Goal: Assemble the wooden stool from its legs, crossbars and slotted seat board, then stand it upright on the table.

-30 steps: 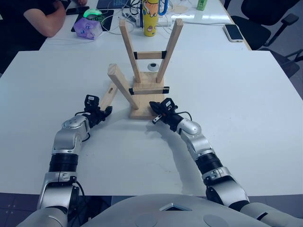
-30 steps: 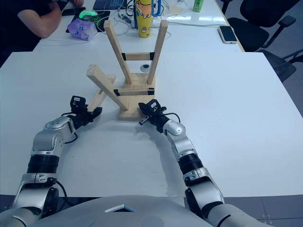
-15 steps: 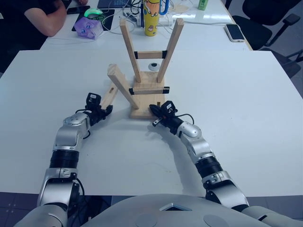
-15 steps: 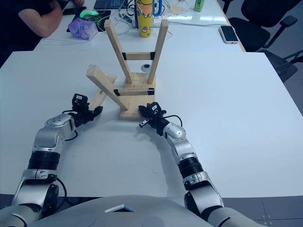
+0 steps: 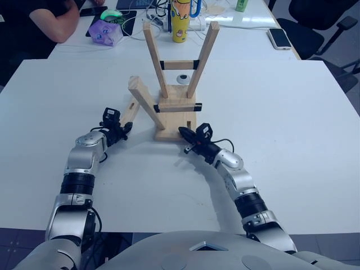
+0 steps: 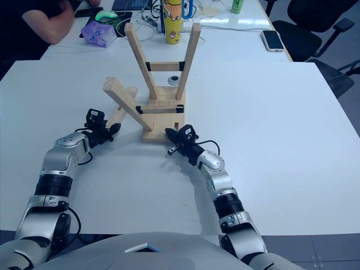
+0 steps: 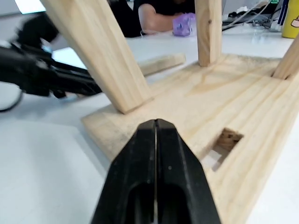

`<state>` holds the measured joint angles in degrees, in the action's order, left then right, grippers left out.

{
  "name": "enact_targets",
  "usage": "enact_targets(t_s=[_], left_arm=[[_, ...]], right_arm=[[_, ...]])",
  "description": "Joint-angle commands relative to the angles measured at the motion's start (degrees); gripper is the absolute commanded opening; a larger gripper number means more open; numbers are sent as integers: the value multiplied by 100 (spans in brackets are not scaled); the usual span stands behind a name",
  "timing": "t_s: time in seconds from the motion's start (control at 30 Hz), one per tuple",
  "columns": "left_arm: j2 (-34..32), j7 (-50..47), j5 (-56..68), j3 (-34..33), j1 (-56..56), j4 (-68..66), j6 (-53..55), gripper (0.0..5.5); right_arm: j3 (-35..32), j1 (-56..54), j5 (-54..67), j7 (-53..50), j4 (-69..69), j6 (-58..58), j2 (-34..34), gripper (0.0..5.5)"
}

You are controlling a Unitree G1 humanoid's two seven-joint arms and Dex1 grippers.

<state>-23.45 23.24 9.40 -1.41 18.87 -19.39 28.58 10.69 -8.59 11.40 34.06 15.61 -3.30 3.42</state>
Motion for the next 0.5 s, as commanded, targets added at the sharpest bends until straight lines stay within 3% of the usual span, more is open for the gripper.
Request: enact_targets(t_s=[0.03,0.2,0.37,0.5], left_arm=[[-77,-1,-52,-116,-236,-88,1,208],[-76,-8,293,-769,-381,395,-601,208],[101,184,1037,-1636,-711,1769,-1727,208],[141,584,1801,-1611,-914,3240,-1763,208]], right_arm=[[58,205,259,361,-842,230,201,0],[158,604,587,816,-1759,1219,783,0],[-88,679,724,1348,-1421,1307,1334,0],[-364,548,1243,1782,-1229,1604,1435,0]])
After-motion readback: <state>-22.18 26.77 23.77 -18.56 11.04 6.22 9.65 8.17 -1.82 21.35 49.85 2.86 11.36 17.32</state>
